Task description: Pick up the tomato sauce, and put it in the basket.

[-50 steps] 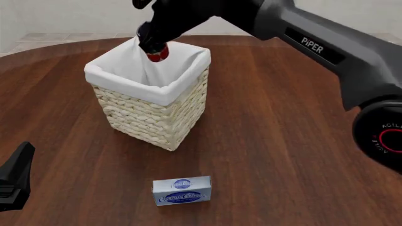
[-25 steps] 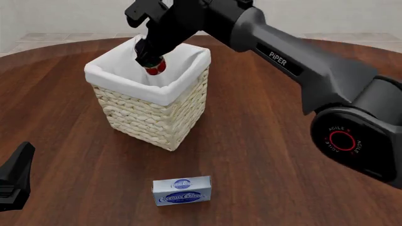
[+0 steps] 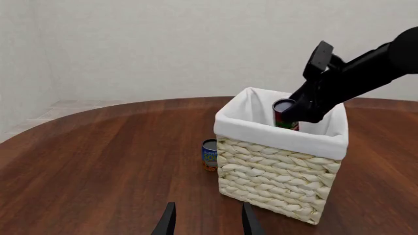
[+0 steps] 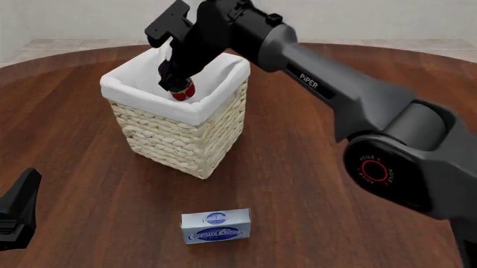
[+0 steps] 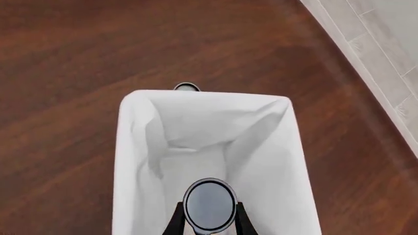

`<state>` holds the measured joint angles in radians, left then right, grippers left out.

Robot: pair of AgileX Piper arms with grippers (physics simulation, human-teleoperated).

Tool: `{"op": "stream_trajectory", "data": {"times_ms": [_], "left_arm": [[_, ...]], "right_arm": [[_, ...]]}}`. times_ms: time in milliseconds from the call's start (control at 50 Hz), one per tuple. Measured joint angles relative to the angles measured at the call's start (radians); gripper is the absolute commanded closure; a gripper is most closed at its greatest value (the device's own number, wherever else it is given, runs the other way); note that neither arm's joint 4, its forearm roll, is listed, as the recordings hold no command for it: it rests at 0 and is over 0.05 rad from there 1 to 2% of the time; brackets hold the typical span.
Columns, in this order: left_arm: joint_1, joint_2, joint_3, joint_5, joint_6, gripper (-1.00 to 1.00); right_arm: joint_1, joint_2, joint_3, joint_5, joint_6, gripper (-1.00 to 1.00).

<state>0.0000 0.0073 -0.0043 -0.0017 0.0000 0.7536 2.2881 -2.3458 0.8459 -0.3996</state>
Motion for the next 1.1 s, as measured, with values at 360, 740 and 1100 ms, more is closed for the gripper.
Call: {"op": "stream_trajectory", "data": {"times_ms": [360,740,1100], "left_arm": [[0.000,0.000,0.000,0.000,0.000,-1.00],[0.000,0.000,0.000,0.000,0.000,-1.00],[0.000,0.000,0.000,0.000,0.000,-1.00]], "right_arm": [[-0.004,0.043,-0.080,0.037,0.007,-1.00],[-0.002,0.027,-0.094,0.044,-0.005,-1.00],[0.001,-0.022,-0.078,0.046,-0.024,-1.00]]}}
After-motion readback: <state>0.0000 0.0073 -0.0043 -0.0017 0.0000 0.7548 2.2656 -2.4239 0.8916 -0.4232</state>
